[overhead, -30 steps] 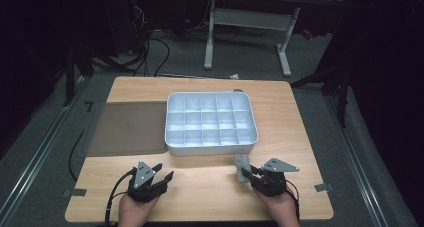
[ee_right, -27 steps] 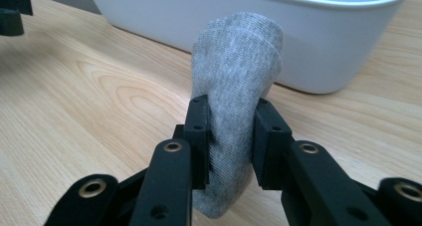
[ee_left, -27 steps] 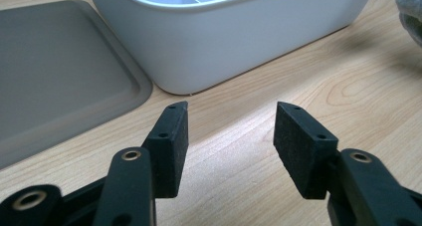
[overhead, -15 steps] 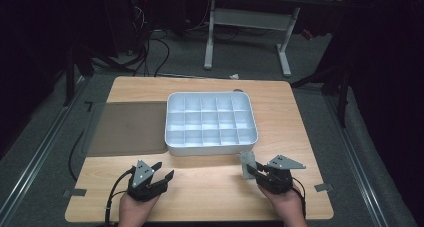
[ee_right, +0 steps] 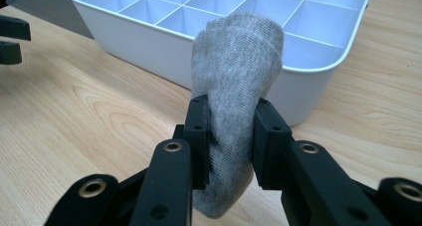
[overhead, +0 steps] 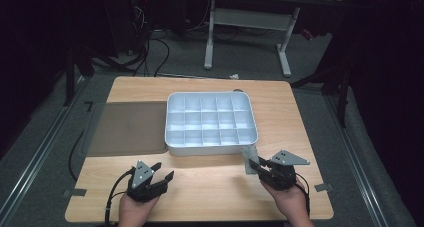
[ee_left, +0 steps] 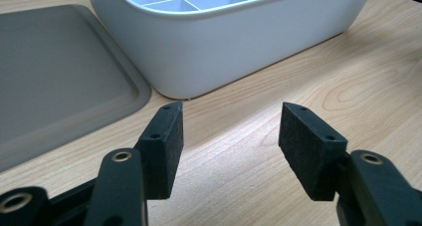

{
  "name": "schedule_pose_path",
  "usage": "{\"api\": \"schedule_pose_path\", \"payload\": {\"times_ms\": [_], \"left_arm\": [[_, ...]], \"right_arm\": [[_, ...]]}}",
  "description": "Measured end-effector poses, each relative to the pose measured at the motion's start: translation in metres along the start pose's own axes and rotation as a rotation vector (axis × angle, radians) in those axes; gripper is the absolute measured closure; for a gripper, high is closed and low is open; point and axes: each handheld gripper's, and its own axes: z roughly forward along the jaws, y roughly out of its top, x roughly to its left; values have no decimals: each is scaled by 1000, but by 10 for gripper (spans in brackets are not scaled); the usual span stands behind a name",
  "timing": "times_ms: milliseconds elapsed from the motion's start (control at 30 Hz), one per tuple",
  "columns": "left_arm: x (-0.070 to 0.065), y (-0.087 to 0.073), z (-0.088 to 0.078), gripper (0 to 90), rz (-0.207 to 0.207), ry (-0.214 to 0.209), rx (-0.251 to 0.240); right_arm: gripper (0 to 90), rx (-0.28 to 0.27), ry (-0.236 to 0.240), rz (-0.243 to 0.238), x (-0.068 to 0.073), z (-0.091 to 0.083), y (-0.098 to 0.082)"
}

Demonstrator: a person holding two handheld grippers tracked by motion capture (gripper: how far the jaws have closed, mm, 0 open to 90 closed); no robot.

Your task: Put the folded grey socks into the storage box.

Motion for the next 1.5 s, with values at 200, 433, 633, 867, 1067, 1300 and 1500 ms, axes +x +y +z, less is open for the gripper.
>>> {"api": "schedule_pose_path", "payload": {"times_ms": [200,433,633,867,1067,1300,1500], "left_arm": [[0,0,-1,436,-3,0,-3],[0,-1,-1,437,-1,-3,2],[0,-1,-2,439,2,-4,3],[1,-1,-1,441,-1,-12,4],[0,-1,-1,443,4,-17,8],[0,-1,-2,445,2,-17,7],[1,-2,-1,448,-7,-18,9]], "right_arm": [[729,-6,-10,1,-1,-4,7],[729,36,-14,-12,-5,-5,20],[729,106,-19,-17,-13,-2,34],[729,192,-12,7,-21,7,51],[728,269,3,14,-25,16,63],[728,327,3,23,-32,28,77],[728,353,-9,14,-36,37,85]]}}
